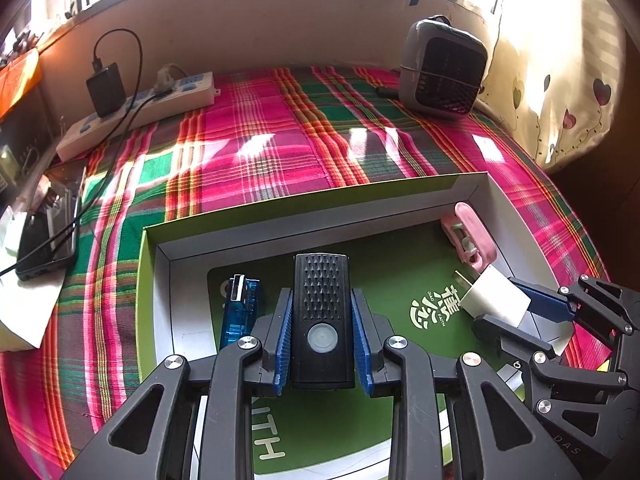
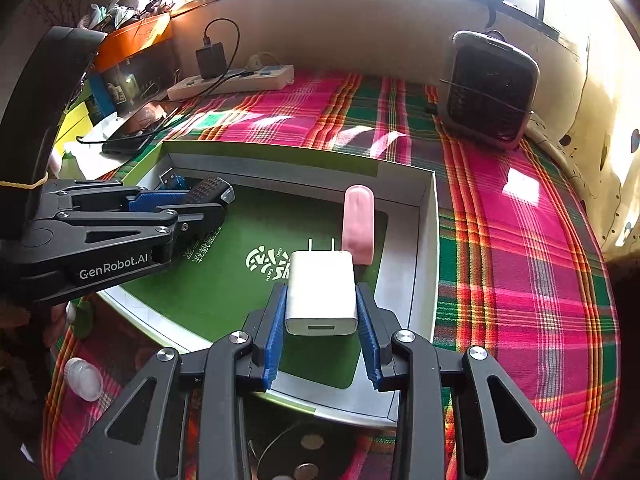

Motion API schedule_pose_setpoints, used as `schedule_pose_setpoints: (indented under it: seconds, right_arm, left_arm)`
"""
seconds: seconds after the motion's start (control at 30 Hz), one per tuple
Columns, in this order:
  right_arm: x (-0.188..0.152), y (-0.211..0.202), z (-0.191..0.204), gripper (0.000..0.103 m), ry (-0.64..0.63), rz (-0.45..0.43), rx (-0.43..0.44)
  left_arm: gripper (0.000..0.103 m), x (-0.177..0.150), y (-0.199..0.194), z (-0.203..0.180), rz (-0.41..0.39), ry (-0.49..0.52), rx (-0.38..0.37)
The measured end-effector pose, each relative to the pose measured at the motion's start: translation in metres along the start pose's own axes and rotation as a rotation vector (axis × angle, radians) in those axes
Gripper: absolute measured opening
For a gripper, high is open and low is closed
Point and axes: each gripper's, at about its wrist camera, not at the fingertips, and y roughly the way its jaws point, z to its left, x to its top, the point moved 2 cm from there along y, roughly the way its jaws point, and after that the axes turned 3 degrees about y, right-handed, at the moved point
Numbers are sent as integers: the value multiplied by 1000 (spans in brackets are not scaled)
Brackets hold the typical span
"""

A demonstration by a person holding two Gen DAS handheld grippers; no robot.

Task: Organize rigid objects
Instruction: 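Carry black device with left gripper while right gripper carries white charger into green box, then open left gripper releasing black device while right gripper releases white charger in box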

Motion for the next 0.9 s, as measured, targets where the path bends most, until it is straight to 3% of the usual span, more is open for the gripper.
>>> schedule_pose_setpoints:
  seconds: [0.63,0.9]
  right_arm:
    - [-1,-1,0,35,10,-10,-2]
    - [-1,-5,-2,35,30,-29,4]
  left_arm:
    - [27,0,0,0,1,-2,3]
    - [33,-1,-3,0,-4,-9,-3]
